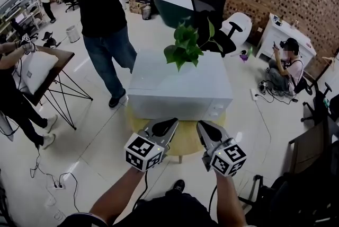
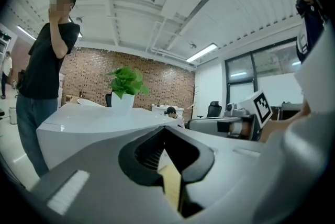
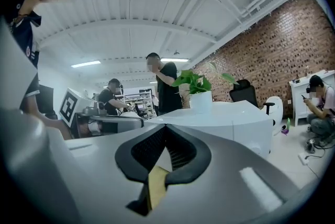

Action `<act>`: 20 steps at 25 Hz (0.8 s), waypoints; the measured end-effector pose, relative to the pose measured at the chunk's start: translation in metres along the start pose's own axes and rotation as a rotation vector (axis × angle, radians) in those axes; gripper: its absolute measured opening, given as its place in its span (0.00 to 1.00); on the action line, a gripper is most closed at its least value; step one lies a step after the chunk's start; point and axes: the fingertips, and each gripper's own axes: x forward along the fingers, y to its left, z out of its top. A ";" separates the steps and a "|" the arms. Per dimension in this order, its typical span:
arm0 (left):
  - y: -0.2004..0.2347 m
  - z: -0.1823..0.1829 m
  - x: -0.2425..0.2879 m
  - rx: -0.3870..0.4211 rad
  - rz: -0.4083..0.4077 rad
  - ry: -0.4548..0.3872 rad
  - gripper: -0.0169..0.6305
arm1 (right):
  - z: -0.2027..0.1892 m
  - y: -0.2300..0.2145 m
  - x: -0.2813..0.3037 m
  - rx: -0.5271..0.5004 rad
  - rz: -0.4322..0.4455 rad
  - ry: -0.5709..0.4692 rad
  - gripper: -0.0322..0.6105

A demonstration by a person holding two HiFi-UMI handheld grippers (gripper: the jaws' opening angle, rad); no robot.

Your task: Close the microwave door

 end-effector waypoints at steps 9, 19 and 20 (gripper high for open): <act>-0.005 -0.005 -0.060 -0.010 -0.024 0.003 0.04 | -0.001 0.063 0.005 -0.030 0.002 -0.010 0.05; -0.018 -0.005 -0.085 -0.002 -0.057 -0.001 0.04 | 0.002 0.095 -0.004 -0.064 -0.020 -0.021 0.05; -0.019 -0.005 -0.086 -0.001 -0.061 -0.002 0.04 | 0.003 0.096 -0.006 -0.067 -0.024 -0.021 0.05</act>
